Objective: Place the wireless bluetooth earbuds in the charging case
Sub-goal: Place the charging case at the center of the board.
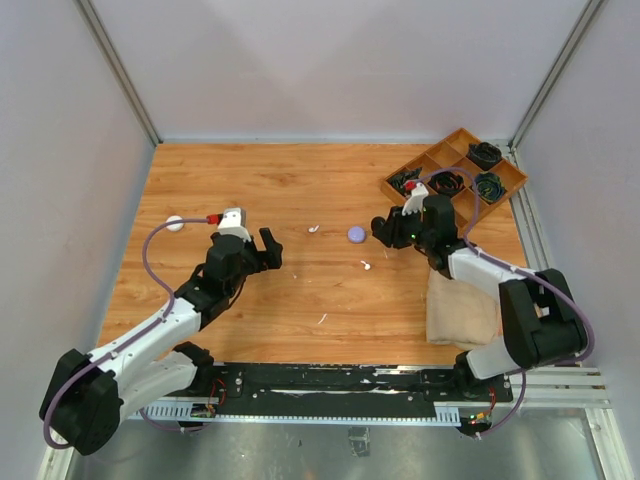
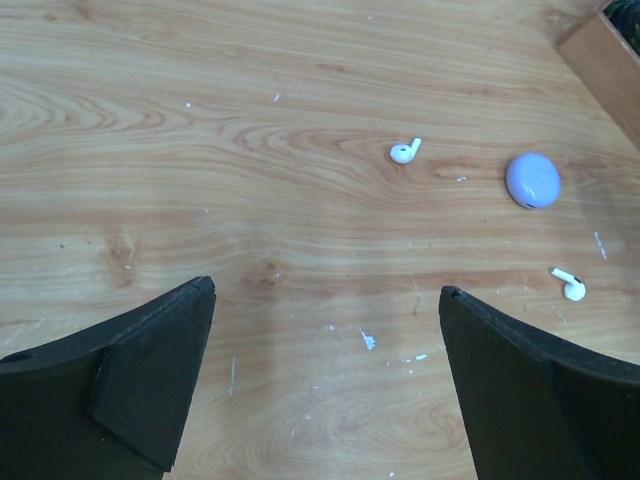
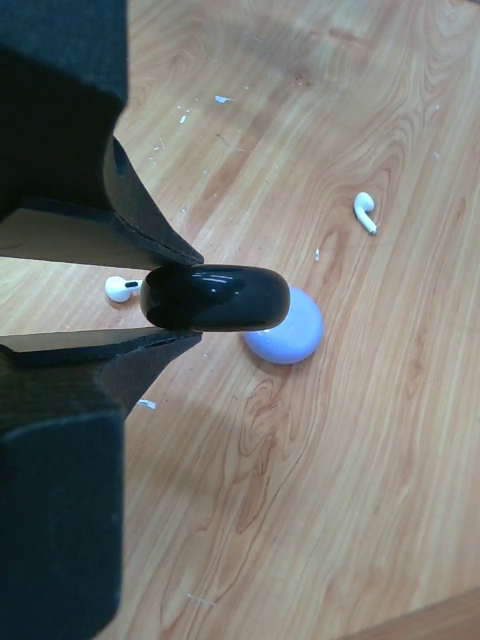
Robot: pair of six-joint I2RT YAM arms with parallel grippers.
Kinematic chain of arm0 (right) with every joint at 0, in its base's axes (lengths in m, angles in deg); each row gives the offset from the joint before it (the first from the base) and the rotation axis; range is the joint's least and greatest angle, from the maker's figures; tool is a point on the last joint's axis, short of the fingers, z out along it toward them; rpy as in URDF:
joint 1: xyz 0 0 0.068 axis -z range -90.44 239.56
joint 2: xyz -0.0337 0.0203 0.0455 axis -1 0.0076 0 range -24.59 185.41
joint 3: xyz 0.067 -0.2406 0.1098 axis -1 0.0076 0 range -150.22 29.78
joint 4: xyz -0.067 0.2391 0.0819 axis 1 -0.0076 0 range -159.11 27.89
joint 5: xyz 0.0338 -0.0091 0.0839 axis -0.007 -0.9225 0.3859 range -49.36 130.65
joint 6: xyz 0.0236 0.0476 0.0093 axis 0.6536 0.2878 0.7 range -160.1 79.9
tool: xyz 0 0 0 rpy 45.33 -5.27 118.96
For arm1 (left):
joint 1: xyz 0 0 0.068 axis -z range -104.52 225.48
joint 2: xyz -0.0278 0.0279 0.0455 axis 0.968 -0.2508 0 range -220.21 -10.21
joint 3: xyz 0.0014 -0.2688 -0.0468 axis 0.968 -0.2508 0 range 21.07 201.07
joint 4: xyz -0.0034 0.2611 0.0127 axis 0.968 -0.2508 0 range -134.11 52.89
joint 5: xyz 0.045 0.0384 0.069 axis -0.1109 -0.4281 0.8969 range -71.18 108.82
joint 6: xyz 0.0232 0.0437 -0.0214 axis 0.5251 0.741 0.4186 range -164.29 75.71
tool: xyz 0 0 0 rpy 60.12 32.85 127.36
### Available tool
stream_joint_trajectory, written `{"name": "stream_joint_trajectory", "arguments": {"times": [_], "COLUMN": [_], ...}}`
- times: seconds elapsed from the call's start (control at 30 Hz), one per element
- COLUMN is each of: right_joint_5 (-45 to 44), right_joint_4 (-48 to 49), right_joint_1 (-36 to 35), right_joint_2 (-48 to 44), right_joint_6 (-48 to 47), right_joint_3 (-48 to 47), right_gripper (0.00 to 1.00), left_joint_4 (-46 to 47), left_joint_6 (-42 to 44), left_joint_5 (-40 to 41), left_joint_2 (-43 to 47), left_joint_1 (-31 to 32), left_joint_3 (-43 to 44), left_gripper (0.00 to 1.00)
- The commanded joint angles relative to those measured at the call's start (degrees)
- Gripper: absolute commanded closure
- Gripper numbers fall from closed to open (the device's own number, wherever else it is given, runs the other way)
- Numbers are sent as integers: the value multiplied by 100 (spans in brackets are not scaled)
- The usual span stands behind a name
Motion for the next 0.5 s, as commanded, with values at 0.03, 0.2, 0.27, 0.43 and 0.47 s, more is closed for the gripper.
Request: {"name": "stream_joint_trajectory", "arguments": {"times": [0.03, 0.2, 0.27, 0.43, 0.47], "right_joint_5": [86, 114, 125, 352, 404], "right_joint_4": [-1158, -1368, -1424, -1655, -1656], "right_joint_1": [125, 144, 154, 153, 152], "right_joint_2": [719, 1292, 1487, 1977, 2049], "right_joint_6": [433, 677, 743, 848, 908], "right_joint_3": [-751, -1132, -1251, -1617, -1662], "right_gripper": [86, 85, 84, 80, 79], "left_joint_4": [286, 375, 406, 371, 349], "left_joint_6": [-28, 113, 113, 130, 130], "left_joint_5": [282, 88, 23, 54, 46], "left_joint_2": [-151, -103, -54, 42, 56], "left_joint_1": [-27, -27, -27, -27, -27], "left_joint_3": [29, -35, -59, -87, -82], "left_gripper": [1, 1, 1, 1, 1]}}
